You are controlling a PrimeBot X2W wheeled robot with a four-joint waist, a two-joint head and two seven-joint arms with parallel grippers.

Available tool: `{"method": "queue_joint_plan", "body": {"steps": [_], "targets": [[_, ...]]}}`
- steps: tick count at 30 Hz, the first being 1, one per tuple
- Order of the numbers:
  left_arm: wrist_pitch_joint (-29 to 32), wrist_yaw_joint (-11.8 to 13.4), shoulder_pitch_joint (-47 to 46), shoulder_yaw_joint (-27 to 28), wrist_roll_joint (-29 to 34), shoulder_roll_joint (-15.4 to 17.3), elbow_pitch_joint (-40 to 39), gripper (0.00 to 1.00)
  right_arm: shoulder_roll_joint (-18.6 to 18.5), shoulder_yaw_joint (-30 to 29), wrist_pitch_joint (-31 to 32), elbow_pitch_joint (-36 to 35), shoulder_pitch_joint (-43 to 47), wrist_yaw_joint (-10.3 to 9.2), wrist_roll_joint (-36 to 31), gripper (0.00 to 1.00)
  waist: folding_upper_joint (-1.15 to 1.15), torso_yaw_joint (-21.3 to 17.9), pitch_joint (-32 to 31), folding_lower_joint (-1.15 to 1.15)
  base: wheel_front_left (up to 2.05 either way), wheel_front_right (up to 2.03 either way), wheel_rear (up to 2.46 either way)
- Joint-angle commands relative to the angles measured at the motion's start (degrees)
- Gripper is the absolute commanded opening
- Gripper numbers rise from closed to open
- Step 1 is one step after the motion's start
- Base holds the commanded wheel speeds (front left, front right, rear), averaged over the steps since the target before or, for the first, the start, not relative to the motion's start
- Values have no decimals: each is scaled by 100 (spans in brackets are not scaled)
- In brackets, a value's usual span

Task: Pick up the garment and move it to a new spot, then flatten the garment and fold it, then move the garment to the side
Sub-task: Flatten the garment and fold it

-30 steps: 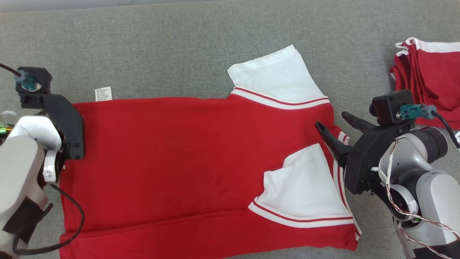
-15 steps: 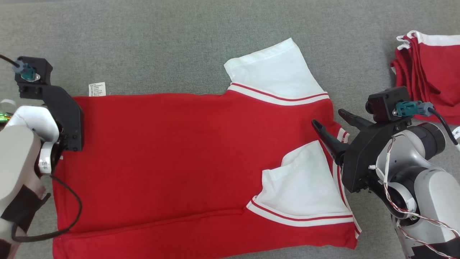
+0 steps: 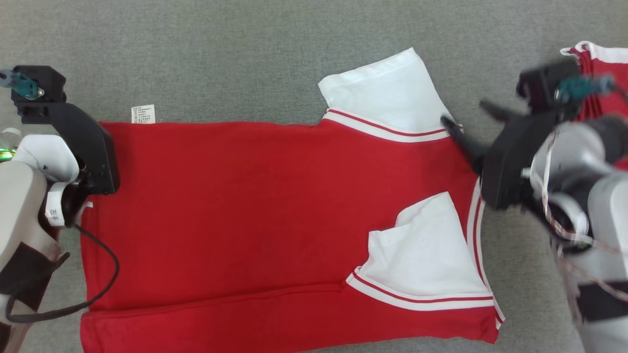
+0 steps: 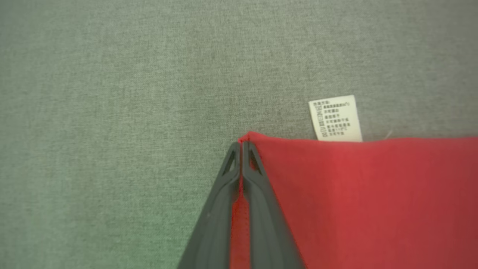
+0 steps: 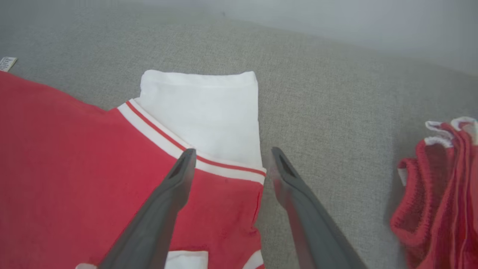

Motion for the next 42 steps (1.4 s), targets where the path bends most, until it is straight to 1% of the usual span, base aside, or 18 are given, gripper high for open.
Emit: {"method": "queue_joint_plan", "body": {"steps": [1, 3, 7, 15, 19, 22, 27, 30, 36, 37, 38, 39, 41, 42], "targets": [[23, -36, 70, 35, -112, -14, -79, 0, -4, 10, 60, 109, -250, -14, -65, 100, 0, 51, 24, 0, 0, 0, 0], [16, -66, 104, 138, -262, -37, -195, 0, -10, 33, 159, 367, -553, -14, -95, 100, 0, 104, 32, 0, 0, 0, 0], [-21, -69, 135, 193, -328, -43, -435, 0, -80, 132, 237, 1072, -1130, -13, -269, 100, 0, 233, 83, 0, 0, 0, 0], [-114, -48, 38, 218, -424, -212, -844, 0, -39, 252, -518, 2717, -2157, -13, -598, 100, 0, 526, 344, 0, 0, 0, 0], [-182, -83, -10, 176, -432, -311, -1020, 0, 6, 209, -873, 3478, -2459, -14, -678, 100, 0, 683, 459, 0, 0, 0, 0], [-230, -106, -52, 153, -427, -369, -1107, 0, 53, 222, -999, 3952, -2612, -13, -691, 100, 0, 771, 499, 0, 0, 0, 0], [-255, -146, -68, 144, -475, -422, -1229, 0, 52, 340, -1148, 4463, -2768, -13, -657, 100, 0, 853, 509, 0, 0, 0, 0], [-272, -166, -58, 142, -506, -416, -1265, 0, 42, 413, -1337, 4624, -2878, -13, -632, 100, 0, 878, 502, 0, 0, 0, 0], [-271, -190, 17, 117, -529, -426, -1341, 0, 44, 433, -1474, 4923, -3062, -13, -645, 100, 0, 890, 478, 0, 0, 0, 0], [-268, -190, 27, 110, -536, -429, -1351, 0, 53, 420, -1461, 4991, -3092, -14, -661, 87, 0, 891, 473, 0, 0, 0, 0], [-267, -191, 38, 104, -541, -431, -1361, 0, 68, 414, -1437, 5075, -3098, -14, -673, 81, 0, 891, 465, 0, 0, 0, 0], [-266, -194, 41, 102, -550, -432, -1368, 0, 85, 426, -1413, 5136, -3106, -13, -680, 43, 0, 891, 455, 0, 0, 0, 0], [-295, -201, 53, 110, -564, -433, -1384, 0, 93, 458, -1384, 5237, -3134, -14, -672, 17, 0, 888, 439, 0, 0, 0, 0], [-319, -202, 64, 114, -567, -430, -1380, 0, 85, 473, -1402, 5273, -3145, -14, -655, 0, 0, 886, 433, 0, 0, 0, 0]]}}
